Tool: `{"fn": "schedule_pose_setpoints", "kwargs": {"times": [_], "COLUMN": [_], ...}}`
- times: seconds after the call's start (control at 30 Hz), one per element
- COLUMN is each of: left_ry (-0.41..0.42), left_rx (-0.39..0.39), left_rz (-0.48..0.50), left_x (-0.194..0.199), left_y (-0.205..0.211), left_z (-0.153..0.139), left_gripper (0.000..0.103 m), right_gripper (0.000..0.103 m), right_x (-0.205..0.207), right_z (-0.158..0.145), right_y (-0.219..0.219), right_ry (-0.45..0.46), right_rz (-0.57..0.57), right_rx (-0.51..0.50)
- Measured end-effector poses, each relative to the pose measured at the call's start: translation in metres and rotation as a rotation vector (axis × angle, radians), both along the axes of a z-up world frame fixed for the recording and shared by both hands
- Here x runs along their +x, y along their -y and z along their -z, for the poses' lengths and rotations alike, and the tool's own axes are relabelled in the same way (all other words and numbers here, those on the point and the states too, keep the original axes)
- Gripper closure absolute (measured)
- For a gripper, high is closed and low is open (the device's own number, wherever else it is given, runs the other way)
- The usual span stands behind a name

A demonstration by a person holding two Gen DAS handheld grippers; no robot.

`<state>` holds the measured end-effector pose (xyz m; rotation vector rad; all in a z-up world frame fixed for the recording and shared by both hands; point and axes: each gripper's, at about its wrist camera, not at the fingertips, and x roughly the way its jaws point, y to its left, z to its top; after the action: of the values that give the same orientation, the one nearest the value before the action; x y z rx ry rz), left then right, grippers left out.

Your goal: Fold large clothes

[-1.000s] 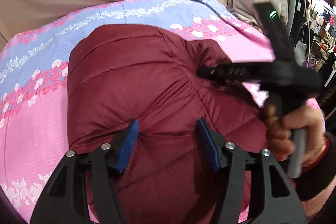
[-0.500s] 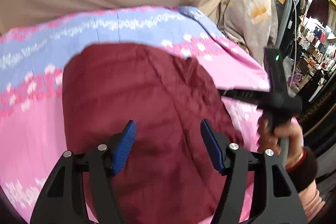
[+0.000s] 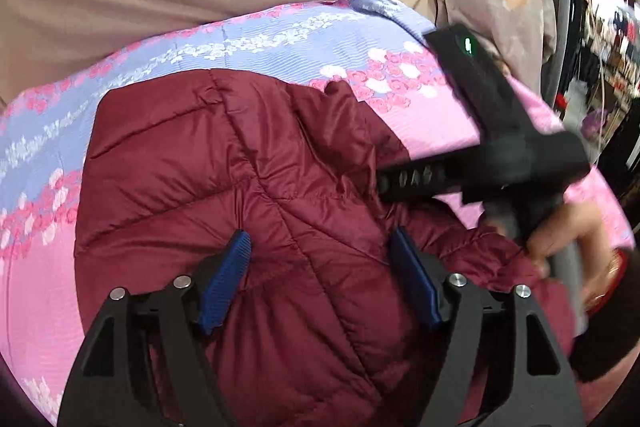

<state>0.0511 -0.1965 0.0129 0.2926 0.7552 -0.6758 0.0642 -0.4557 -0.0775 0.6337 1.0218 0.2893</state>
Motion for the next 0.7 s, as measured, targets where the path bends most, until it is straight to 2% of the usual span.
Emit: {"fn": "schedule_pose_setpoints", "kwargs": {"times": [0.03,0.07,0.13,0.17,0.23,0.3,0.37,0.5,0.6,0.7], "left_ry": [0.0,0.005,0.034,0.045,0.061,0.067,0.051,0.067,0.073,0.065], "left_rx": [0.003,0.009,0.026,0.03,0.037,0.042,0.023,0.035,0.013,-0.026], "left_rz": [0.004,0.01,0.011,0.012,0.009,0.006,-0.003,-0.001,0.006,0.028], "left_x": [-0.001,-0.001,-0.006,-0.008,-0.01,-0.011,-0.009,-0.014,-0.022,-0.037], "left_y": [0.002,0.003,0.007,0.007,0.01,0.011,0.008,0.008,-0.001,-0.019], "left_z": [0.002,0.004,0.006,0.007,0.009,0.01,0.011,0.01,0.004,-0.009], "left_gripper": [0.032,0.032,0.031,0.031,0.03,0.03,0.03,0.03,0.03,0.03], "right_gripper": [0.103,0.103,0.091,0.091,0.091,0.091,0.094,0.093,0.092,0.085], "right_x": [-0.005,-0.014,-0.038,-0.048,-0.066,-0.069,-0.057,-0.029,-0.019,-0.007], "right_z": [-0.009,-0.026,-0.06,-0.074,-0.101,-0.111,-0.108,-0.089,-0.084,-0.07], "right_y": [0.002,0.003,0.002,0.001,-0.01,-0.024,-0.034,-0.014,-0.006,-0.013], "right_ry": [-0.012,0.005,0.095,0.139,0.233,0.267,0.272,0.228,0.215,0.161], "right_rz": [0.038,0.093,0.181,0.203,0.167,0.116,0.088,0.101,0.116,0.141], "right_rx": [-0.062,-0.181,-0.344,-0.372,-0.341,-0.327,-0.344,-0.276,-0.218,-0.23]}}
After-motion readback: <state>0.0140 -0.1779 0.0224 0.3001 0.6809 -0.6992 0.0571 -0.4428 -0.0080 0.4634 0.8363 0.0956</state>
